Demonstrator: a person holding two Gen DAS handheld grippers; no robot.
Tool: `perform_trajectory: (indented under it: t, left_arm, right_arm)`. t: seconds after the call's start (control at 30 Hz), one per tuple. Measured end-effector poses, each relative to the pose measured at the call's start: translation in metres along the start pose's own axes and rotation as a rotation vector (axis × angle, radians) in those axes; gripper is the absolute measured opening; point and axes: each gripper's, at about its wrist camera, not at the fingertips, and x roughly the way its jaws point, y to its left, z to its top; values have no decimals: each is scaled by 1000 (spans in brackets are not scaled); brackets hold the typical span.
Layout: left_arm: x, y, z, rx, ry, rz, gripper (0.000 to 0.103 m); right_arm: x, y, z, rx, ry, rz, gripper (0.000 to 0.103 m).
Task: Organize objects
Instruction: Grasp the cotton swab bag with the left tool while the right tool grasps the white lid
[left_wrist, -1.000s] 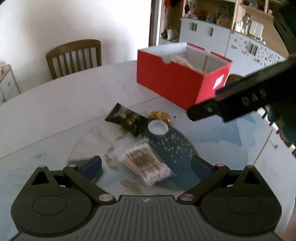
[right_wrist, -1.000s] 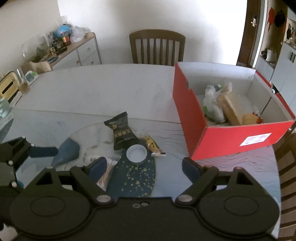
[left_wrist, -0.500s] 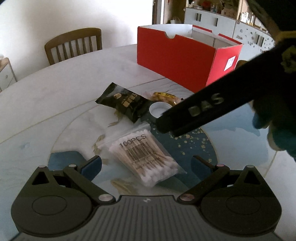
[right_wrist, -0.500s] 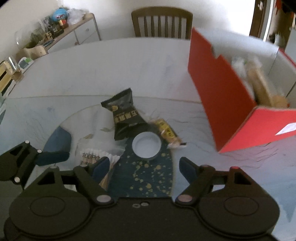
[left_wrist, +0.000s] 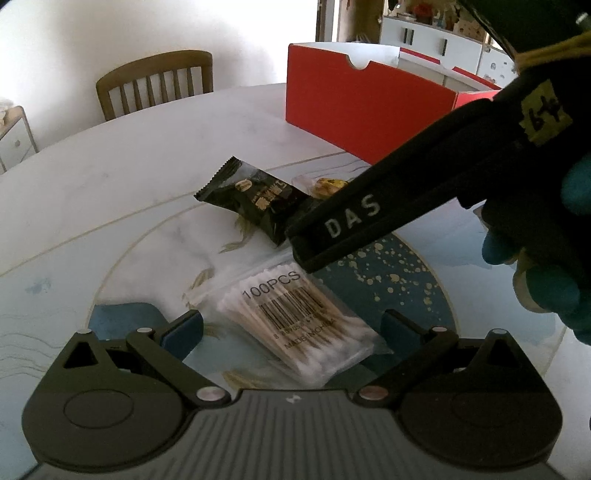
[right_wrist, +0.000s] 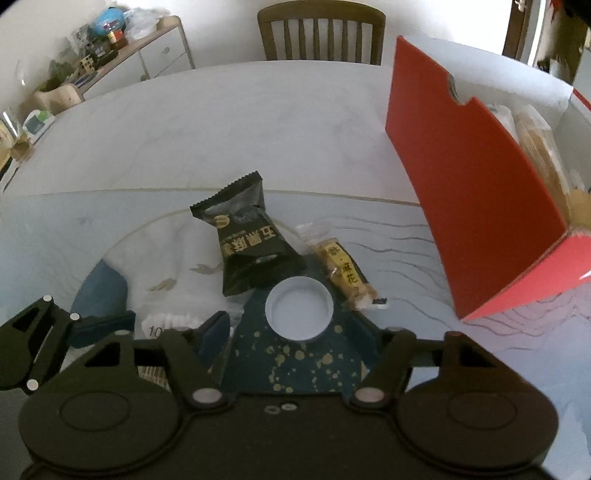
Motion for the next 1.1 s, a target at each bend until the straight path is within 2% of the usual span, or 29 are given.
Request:
perform_trajectory:
  t: [0.1, 0.37, 0.4, 0.43, 0.5, 0.57, 0.63, 0.83, 1.1]
  left_arm:
    - [0, -2, 0, 14, -3, 0, 101]
    - [-2, -4, 2, 33, -10, 7, 82]
    - [-2, -4, 3, 32, -10, 7, 78]
    - [-3, -4, 3, 32, -11, 8, 67]
    - [-5, -4, 5, 37, -15, 12, 52]
    - [-6, -2, 7, 30, -8, 6, 49]
    - [-7, 0, 7, 22, -7, 2, 42]
    - [-14, 7, 4, -18, 1, -26, 34]
    - [-39, 4, -11, -46, -7, -57, 33]
  right_arm:
    - [-1, 2, -1, -10, -1, -23, 62]
    - [-4, 3, -2, 21, -7, -54, 39]
    - [-4, 4, -2, 18, -6, -57, 38]
    - [-5, 4, -2, 17, -5, -56, 38]
    - [-7, 5, -4, 17, -2, -51, 38]
    - [-9, 4, -5, 24, -2, -47, 38]
    - [-12, 4, -6, 24, -7, -52, 38]
    - [-33, -3, -19, 29, -17, -36, 38]
    - [-67, -11, -43, 49, -27, -18, 38]
